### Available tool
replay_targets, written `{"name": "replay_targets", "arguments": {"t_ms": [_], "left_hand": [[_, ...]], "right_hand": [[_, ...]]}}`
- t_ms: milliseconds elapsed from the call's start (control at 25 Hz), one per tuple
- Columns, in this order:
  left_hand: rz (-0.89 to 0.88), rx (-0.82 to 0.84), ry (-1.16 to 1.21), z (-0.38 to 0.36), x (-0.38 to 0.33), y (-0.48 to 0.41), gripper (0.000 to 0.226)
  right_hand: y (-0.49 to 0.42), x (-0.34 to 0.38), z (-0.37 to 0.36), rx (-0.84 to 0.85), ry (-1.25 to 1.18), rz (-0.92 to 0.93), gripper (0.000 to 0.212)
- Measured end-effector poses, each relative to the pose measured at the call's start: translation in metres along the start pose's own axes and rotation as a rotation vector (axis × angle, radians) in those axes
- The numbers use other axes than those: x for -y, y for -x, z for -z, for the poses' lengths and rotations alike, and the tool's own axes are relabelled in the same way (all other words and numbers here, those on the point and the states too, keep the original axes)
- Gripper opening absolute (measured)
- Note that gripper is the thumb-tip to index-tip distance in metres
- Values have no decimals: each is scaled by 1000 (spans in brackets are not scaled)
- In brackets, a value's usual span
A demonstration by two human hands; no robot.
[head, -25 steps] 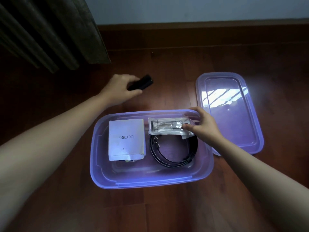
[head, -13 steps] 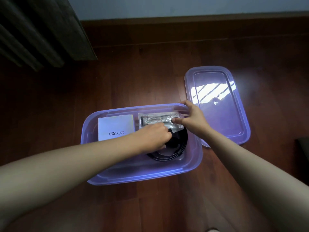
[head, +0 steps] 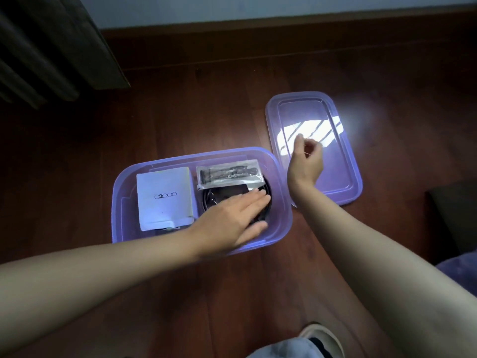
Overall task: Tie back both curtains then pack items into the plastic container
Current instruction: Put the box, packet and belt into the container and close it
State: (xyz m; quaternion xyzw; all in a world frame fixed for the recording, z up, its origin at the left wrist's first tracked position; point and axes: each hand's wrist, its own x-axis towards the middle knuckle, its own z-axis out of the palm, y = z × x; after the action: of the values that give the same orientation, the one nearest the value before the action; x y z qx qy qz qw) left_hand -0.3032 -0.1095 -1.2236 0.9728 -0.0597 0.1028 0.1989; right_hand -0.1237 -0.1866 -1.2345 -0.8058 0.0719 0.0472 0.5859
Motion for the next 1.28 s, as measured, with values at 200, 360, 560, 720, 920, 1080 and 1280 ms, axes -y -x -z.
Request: {"name": "replay_targets", "arguments": {"t_ms": [200,360,560,720,920,1080,1280], "left_hand": [[-76,148,-271,-35,-22,43,63],[-100,151,-332,-41,-16,46,62],[-45,219,-272,-34,-19,44,64],[50,120,127,-4,-19,19,67],[445,-100,395,47,17,-33,58],[674,-191,477,65,62,-51,51],[1058,-396,1197,99,100,-61,61]], "right_hand": [[-8,-29,34,-513,219,-502,54],[-6,-36,46,-436,308,-813,74],[-4,-26,44,-507,268,-754,53],[-6,-7,40,-608,-24,-630,43],[-21,27,35,-450,-658,-622,11],[-31,37,28,-181,-955,-603,13],[-16,38,34,141,-853,-609,20]]}}
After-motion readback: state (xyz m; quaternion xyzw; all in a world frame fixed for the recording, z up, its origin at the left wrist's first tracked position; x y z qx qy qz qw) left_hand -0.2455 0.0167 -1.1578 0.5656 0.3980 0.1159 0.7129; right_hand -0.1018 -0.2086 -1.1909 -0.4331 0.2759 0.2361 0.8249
